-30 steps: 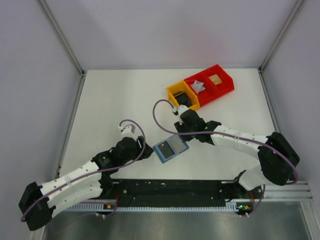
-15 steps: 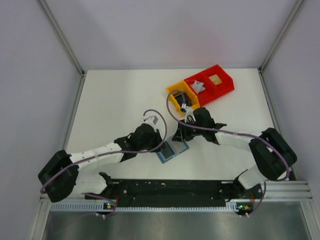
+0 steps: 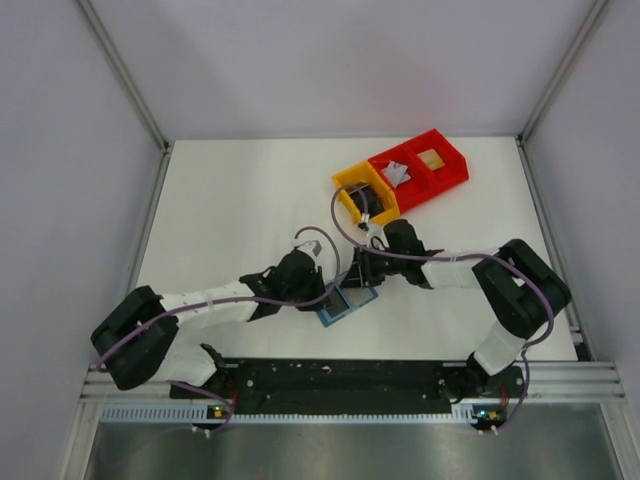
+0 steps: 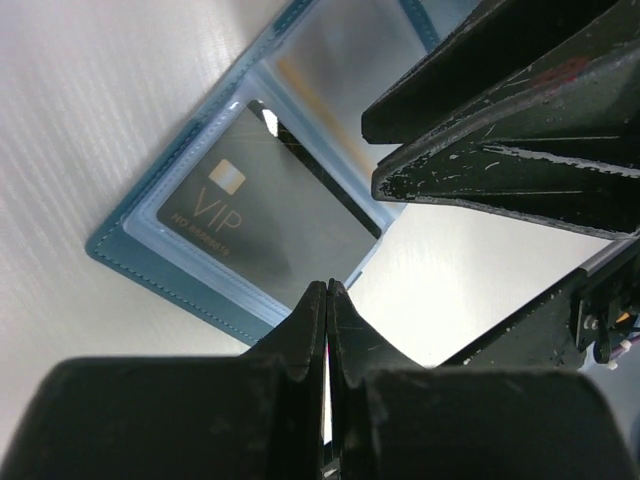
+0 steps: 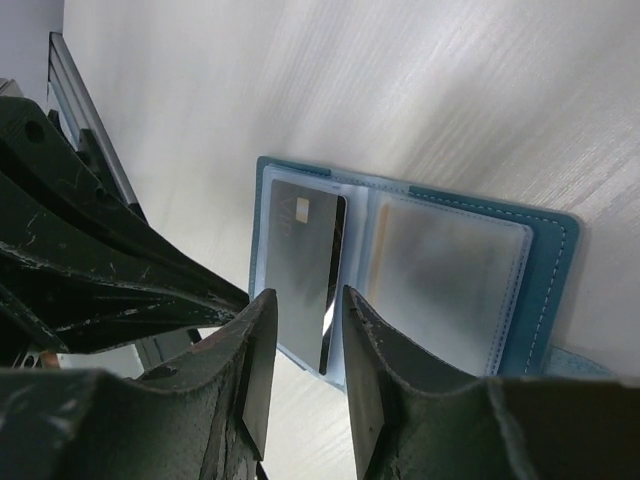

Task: Take the credit cards out of the card holder
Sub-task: Remove the credit card from the card holder.

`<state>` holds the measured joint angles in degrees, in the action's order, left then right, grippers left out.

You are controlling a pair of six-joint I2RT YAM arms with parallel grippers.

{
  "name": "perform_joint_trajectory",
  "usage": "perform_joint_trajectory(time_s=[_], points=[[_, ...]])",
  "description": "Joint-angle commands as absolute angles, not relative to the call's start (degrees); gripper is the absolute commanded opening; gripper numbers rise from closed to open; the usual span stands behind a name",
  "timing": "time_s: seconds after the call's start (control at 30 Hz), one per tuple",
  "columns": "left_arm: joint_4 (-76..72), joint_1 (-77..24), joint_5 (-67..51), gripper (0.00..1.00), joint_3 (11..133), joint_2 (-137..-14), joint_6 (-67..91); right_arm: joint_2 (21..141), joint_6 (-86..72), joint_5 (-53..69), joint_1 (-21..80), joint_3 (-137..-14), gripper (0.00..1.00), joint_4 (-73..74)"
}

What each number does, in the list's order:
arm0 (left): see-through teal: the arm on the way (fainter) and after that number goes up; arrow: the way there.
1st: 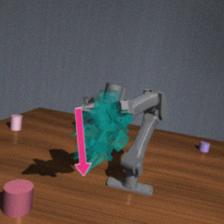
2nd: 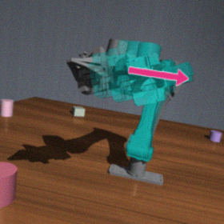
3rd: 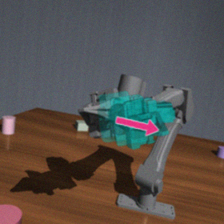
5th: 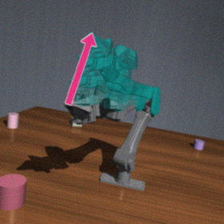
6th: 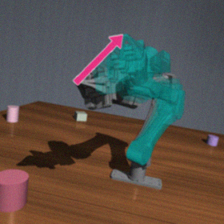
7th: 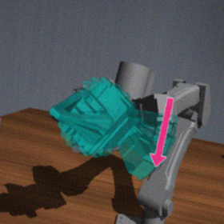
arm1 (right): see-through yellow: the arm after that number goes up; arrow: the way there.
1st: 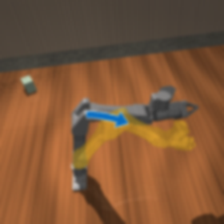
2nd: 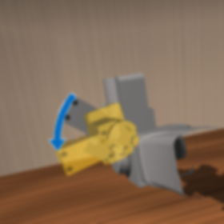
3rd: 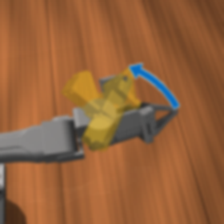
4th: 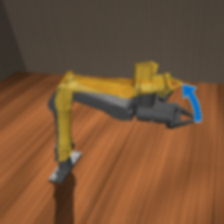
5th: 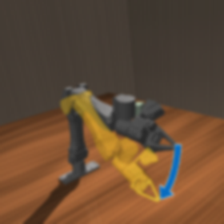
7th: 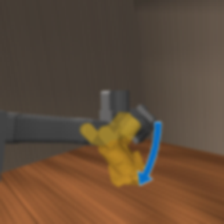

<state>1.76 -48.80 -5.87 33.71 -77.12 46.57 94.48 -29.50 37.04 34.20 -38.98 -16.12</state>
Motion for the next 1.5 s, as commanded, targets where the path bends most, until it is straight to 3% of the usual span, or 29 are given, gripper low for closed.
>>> perform_joint_trajectory(time_s=[0.0,0.87,1.07,1.47], points=[[3.07,-48.78,-3.08,0.0,33.05,-78.39,45.53,96.76,-30.23,39.2,33.49,-38.67,0.32,-20.57],[4.83,-48.6,-3.6,0.0,32.78,-82.44,46.23,105.38,-34.45,47.11,33.4,-39.73,0.18,-27.77],[5.45,-48.6,-3.17,0.0,32.26,-81.13,46.32,106.0,-34.89,48.42,32.0,-39.64,0.0,-29.0],[5.8,-47.46,-3.78,0.0,30.41,-78.4,46.67,104.15,-31.82,49.04,27.33,-39.99,0.0,-24.97]])
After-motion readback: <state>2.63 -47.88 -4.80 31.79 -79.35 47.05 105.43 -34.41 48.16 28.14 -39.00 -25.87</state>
